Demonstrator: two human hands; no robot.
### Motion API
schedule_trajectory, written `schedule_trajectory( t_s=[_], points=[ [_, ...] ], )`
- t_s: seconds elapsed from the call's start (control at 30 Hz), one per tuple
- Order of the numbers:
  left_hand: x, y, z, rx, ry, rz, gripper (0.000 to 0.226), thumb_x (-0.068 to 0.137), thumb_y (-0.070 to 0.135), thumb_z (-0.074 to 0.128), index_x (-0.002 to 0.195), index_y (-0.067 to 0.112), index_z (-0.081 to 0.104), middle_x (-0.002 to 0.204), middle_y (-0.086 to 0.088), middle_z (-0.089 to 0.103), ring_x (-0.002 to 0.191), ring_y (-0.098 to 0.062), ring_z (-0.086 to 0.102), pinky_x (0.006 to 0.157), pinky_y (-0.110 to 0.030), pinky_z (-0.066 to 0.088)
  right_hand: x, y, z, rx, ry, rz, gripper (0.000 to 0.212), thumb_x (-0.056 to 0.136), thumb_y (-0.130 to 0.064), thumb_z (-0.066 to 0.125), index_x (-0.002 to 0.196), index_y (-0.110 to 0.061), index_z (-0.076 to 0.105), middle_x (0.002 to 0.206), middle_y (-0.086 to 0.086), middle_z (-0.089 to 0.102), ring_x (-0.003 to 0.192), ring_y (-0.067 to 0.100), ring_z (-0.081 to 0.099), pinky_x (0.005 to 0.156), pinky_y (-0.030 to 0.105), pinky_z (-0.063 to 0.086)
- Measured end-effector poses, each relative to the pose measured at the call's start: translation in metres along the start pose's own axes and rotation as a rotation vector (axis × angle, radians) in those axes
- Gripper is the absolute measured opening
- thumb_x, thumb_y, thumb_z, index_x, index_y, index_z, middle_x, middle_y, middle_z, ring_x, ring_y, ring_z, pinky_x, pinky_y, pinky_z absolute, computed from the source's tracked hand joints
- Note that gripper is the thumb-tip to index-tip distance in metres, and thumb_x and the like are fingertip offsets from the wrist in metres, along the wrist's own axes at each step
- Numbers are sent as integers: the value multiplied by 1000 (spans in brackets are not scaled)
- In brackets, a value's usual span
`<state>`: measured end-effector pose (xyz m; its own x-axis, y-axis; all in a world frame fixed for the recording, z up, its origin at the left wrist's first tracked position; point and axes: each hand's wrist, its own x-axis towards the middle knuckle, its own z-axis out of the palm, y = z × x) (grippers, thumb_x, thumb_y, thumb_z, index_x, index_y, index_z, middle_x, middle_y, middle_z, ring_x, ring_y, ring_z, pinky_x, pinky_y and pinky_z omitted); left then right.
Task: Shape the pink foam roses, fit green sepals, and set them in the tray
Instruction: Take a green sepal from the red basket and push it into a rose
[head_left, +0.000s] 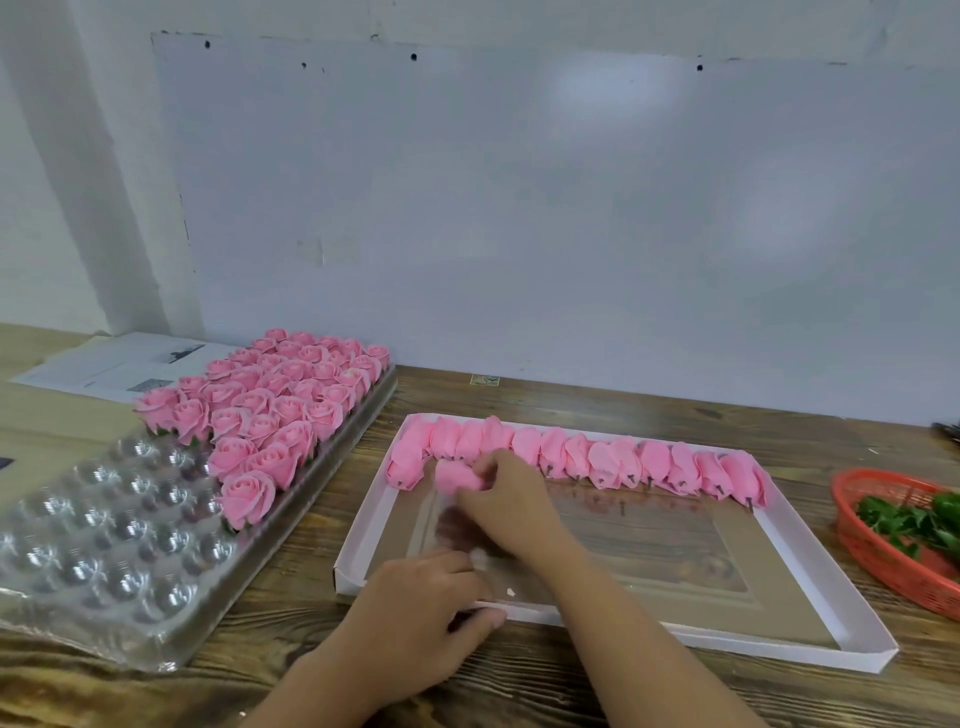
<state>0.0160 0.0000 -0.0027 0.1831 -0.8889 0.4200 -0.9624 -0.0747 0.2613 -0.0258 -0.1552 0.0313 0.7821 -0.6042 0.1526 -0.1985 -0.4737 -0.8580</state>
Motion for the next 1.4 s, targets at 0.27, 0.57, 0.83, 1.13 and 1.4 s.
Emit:
schedule_trajectory(
  t_s=[0.27, 0.57, 0.83, 1.13, 1.4],
  points=[
    [29, 19, -18, -542, 60, -441, 37, 88, 66, 46, 101, 39, 68, 93, 25, 69, 94, 6, 62, 83, -17, 50, -46, 4, -68, 837, -88, 181, 22, 74, -1, 77, 90, -5, 63, 86, 11, 63, 87, 21, 67, 85, 33, 59],
    [69, 62, -10, -1248, 19, -399, 35, 80, 37, 78, 113, 25, 73, 114, -6, 73, 109, -18, 69, 86, -27, 58, -79, 10, -73, 1339, -342, 355, 31, 81, -5, 68, 110, 6, 70, 116, 26, 61, 90, 25, 67, 76, 29, 60],
    [64, 60, -1, -1414, 177, -436, 31, 67, 46, 87, 83, 24, 71, 105, -10, 75, 90, -25, 68, 83, -45, 53, -82, 7, -67, 1416, -390, 468, 28, 87, -7, 64, 114, -1, 71, 92, 20, 67, 59, 26, 66, 52, 27, 59],
    [63, 61, 4, -1214, 351, -508, 35, 70, 50, 85, 79, 21, 68, 89, -4, 76, 81, -13, 72, 66, -27, 59, -85, 13, -57, 1198, -278, 331, 32, 86, -17, 66, 110, 2, 68, 98, 20, 67, 77, 24, 67, 71, 29, 59],
    [60, 54, 7, -740, 463, -409, 23, 90, 31, 61, 71, 43, 63, 68, 17, 62, 65, 1, 56, 60, -9, 42, -86, 8, -60, 1016, -294, 330, 36, 87, -28, 60, 107, 2, 61, 75, 18, 63, 54, 16, 56, 48, 21, 49]
  ],
)
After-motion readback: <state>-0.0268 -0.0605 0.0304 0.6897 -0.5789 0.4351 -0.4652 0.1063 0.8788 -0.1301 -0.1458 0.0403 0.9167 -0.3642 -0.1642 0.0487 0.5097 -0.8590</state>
